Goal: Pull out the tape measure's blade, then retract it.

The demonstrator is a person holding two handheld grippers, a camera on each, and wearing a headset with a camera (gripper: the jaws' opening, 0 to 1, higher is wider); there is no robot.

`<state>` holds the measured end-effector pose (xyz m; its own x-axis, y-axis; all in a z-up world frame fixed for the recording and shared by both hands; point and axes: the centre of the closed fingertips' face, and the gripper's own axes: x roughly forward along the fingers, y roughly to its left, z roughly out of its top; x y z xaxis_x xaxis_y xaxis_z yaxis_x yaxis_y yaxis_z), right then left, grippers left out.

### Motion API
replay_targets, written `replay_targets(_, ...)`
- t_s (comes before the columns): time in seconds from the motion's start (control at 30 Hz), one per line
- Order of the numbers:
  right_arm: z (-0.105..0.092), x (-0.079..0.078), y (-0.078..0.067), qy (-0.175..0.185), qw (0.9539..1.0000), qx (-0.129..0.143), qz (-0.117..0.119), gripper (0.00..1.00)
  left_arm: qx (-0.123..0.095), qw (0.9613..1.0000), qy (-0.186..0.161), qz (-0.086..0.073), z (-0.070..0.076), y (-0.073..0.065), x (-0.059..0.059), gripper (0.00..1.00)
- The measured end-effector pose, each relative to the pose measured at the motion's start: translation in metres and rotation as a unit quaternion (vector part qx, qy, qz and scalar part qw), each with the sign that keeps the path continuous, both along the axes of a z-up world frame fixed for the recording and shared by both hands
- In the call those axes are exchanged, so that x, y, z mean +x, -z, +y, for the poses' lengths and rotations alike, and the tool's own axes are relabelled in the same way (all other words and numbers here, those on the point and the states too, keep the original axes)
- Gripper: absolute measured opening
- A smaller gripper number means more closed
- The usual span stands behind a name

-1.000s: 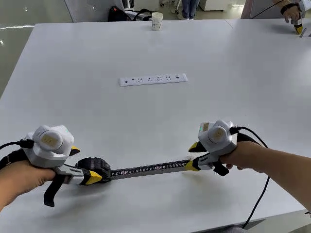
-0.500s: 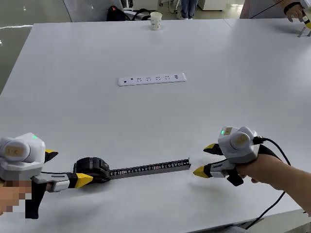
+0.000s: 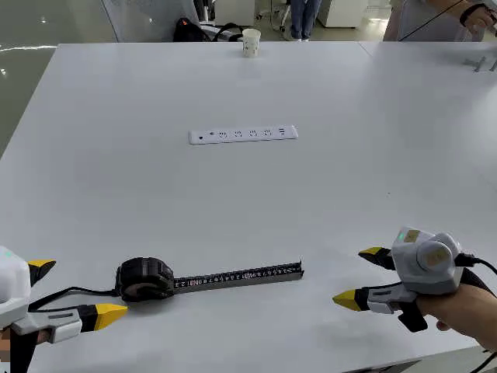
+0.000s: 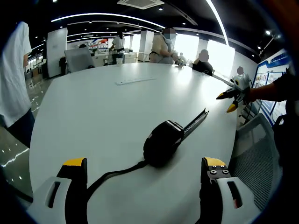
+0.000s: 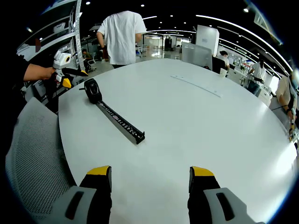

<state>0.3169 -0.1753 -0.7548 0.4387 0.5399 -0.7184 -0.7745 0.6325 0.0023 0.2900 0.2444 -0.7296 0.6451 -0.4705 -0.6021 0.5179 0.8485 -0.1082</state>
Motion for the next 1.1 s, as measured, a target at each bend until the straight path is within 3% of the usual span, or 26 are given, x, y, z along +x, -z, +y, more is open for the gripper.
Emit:
replay_targets(0.2,-0.026,-0.006,-0.002,0.032,0.9995,0.008,-0.002,0.75,0.0,0.9999,-0.012,0.005,0.013,0.004,-0.016,0.99)
replay_targets(0.43,-0.049,-0.018,-0.004,0.059,0.998,0.024,-0.003,0.85,0.005,0.9997,-0.023,-0.005,0.026,-0.003,-0.024,0.99)
replay_targets(0.6,-0.057,-0.026,-0.011,0.059,0.9976,0.032,-0.01,0.93,0.013,0.9997,-0.017,-0.012,0.028,-0.006,-0.026,0.99)
replay_targets(0.7,-0.06,-0.028,-0.015,0.07,0.9965,0.043,-0.012,0.98,0.016,0.9995,-0.026,-0.005,0.031,-0.007,-0.027,0.99)
replay_targets(0.83,-0.064,-0.033,-0.012,0.058,0.9978,0.028,-0.017,0.99,0.015,0.9994,-0.028,-0.013,0.03,-0.012,-0.027,0.99)
replay_targets(1.1,-0.063,-0.038,-0.015,0.055,0.9978,0.034,-0.018,0.99,0.016,0.9993,-0.031,-0.011,0.03,-0.012,-0.035,0.99)
